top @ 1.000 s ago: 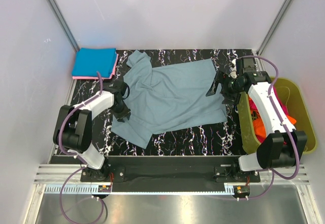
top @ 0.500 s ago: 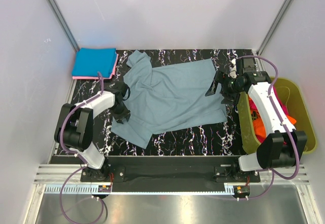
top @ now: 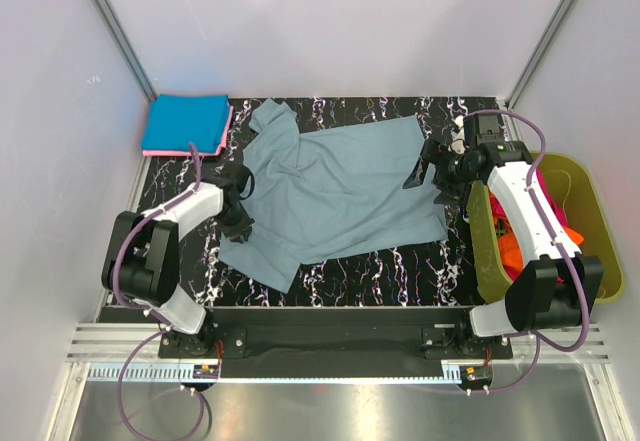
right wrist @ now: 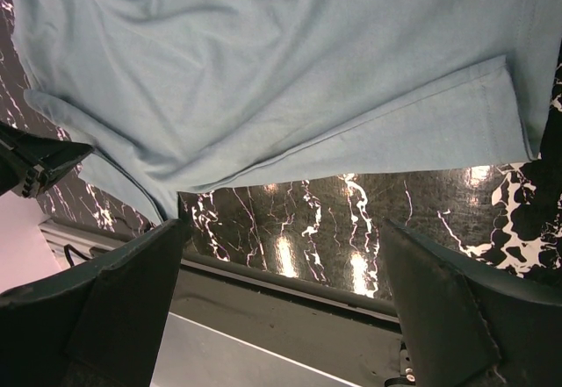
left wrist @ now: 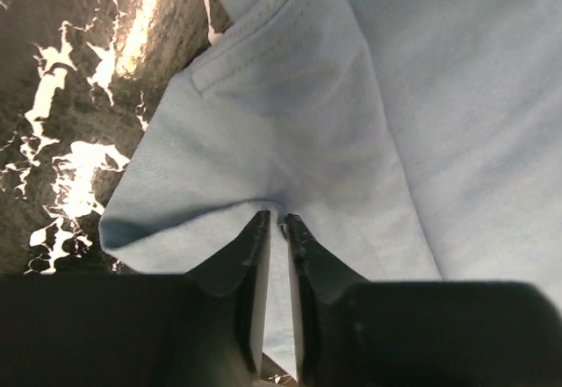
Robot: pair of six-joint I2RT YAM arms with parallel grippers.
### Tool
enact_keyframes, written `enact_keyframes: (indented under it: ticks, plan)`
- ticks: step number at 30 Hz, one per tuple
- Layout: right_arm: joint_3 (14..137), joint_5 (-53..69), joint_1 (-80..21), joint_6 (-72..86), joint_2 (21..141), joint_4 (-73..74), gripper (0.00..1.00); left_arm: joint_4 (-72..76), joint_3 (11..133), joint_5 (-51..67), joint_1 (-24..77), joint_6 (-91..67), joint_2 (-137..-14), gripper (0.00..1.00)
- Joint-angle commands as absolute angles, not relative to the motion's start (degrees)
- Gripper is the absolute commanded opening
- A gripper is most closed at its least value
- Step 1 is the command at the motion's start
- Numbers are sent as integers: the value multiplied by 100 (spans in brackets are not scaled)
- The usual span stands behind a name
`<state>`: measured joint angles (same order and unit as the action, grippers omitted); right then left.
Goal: Fold and stack the t-shirts
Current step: Flatten the tshirt out
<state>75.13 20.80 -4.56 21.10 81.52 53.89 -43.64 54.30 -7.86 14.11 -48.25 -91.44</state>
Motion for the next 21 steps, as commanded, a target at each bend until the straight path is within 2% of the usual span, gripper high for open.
enact_keyframes:
  ticks: [1, 3, 5, 8, 12, 18, 21]
  plan:
    - [7427, 2250, -510, 2171, 8148, 5212, 100, -4324, 5318, -1011, 1380, -4808, -8816, 15]
    - [7392, 2250, -501, 2188, 8147, 5194, 100, -4298, 5282, -1055, 1389, -4790, -8841, 16]
    - [7383, 2259, -510, 2189, 8147, 5168, 100, -4263, 5300, -1081, 1389, -4729, -8955, 22]
    - [7392, 2259, -518, 2188, 8156, 5159, 100, -4122, 5326, -1072, 1389, -4641, -9078, 26]
    - [7365, 2276, -536, 2197, 8148, 5168, 100, -4034, 5405, -1028, 1380, -4597, -9255, 26]
    - [7269, 2268, -545, 2171, 8139, 5177, 100, -3964, 5414, -1072, 1389, -4570, -9360, 20]
    - [7233, 2259, -554, 2171, 8139, 5159, 100, -3938, 5388, -1099, 1380, -4553, -9334, 13]
